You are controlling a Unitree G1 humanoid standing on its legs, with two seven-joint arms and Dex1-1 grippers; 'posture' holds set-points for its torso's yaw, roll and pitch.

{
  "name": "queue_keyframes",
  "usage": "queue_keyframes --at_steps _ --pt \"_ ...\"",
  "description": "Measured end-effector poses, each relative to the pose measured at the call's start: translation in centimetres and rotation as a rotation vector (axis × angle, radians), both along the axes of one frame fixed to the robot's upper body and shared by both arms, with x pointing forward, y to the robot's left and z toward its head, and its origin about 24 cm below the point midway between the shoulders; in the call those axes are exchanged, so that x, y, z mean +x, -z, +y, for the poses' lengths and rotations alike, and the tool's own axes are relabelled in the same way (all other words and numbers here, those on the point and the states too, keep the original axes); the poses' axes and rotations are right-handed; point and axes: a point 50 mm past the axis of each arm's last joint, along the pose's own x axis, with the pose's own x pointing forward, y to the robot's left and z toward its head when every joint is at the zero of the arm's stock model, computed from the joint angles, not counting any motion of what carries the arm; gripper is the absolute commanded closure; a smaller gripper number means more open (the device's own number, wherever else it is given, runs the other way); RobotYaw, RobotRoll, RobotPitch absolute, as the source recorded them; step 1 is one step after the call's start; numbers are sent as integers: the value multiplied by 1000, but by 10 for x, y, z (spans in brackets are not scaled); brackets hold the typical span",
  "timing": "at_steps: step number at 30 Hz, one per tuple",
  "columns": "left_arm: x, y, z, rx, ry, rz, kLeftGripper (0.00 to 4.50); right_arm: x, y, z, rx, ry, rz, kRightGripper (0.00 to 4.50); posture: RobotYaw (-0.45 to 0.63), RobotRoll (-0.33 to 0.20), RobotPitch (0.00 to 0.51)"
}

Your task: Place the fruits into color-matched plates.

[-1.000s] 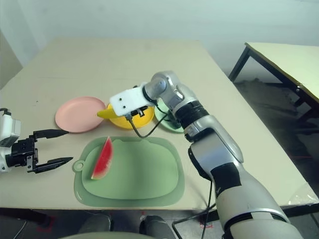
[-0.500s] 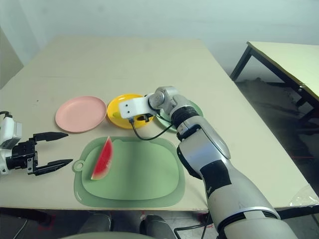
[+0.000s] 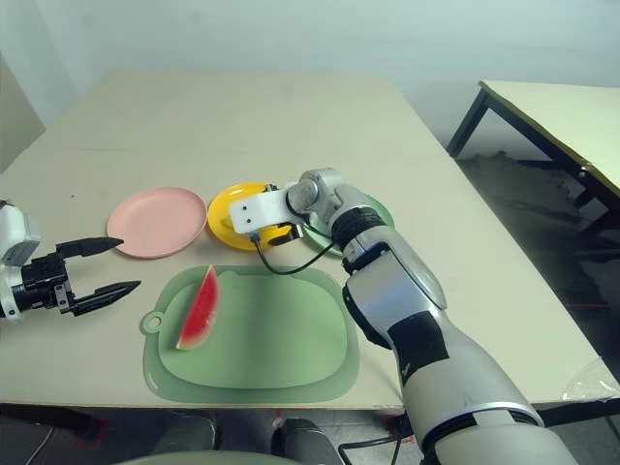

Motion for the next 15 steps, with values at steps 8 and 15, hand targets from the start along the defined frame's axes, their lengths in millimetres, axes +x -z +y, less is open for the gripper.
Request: queue_keyframes --at_steps 8,15 --pt "15 -17 15 219 108 -87 0 -41 -16 -54 259 145 309 38 166 0 2" --pt "33 -27 10 294 221 -148 0 -95 -8 -82 527 334 540 38 122 0 1"
